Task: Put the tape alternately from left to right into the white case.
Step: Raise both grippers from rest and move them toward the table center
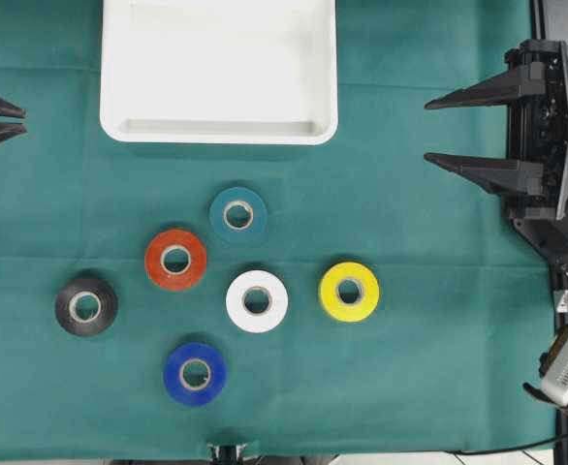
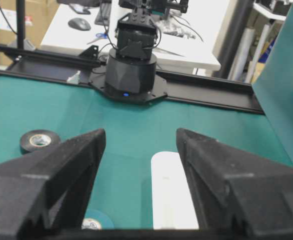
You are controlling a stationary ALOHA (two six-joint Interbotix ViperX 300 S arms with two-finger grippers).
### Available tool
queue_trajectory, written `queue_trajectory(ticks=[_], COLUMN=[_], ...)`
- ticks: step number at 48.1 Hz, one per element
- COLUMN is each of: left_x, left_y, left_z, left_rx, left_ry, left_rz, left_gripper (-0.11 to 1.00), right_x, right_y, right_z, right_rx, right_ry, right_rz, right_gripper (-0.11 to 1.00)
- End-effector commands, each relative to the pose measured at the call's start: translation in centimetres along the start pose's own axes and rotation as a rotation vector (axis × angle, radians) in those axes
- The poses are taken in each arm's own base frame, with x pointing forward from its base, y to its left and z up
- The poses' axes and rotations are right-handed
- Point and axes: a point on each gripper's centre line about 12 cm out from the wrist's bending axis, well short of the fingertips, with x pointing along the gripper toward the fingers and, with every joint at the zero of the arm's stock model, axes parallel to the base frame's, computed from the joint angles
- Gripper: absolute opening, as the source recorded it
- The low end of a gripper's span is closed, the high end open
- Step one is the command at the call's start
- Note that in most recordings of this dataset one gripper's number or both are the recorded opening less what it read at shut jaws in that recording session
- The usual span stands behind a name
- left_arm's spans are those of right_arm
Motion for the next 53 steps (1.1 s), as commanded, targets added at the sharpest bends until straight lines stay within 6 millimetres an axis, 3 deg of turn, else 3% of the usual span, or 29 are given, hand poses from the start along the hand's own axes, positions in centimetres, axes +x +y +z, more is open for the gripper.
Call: queue_trajectory(ticks=[1,3,8,14,42,47,53], left_x=[0.3,0.3,0.3,0.4,0.4,0.3,0.4], left_y=[-0.1,-0.1,-0.3,-0.3,-0.3,-0.3,-0.3], left_z=[-0.9,-1.2,-1.2,-0.9,-1.5,-1.9,-2.2], left_rx=[-0.028,-0.029,-0.029,-0.029,-0.079,-0.079,-0.08], left_ry=[0.029,0.035,0.037,0.029,0.067,0.082,0.099], left_rz=[0.0,-0.003,-0.011,-0.011,-0.01,-0.008,-0.008], left_gripper=[0.24,0.22,0.04,0.02,0.03,0.2,0.56], right_x=[0.1,0.0,-0.2,-0.2,-0.4,-0.4,-0.4], right_y=[0.0,-0.1,-0.4,-0.6,-0.6,-0.6,-0.6], right_z=[0.0,-0.4,-0.7,-0.7,-2.6,-2.7,-2.8], right_rx=[0.0,-0.002,-0.001,0.001,0.08,0.082,0.081], right_ry=[-0.003,0.0,-0.012,-0.017,0.082,0.086,0.088], right_rz=[-0.002,-0.004,-0.019,-0.028,-0.032,-0.033,-0.034], right_gripper=[0.24,0.23,0.02,-0.09,-0.09,-0.03,0.16])
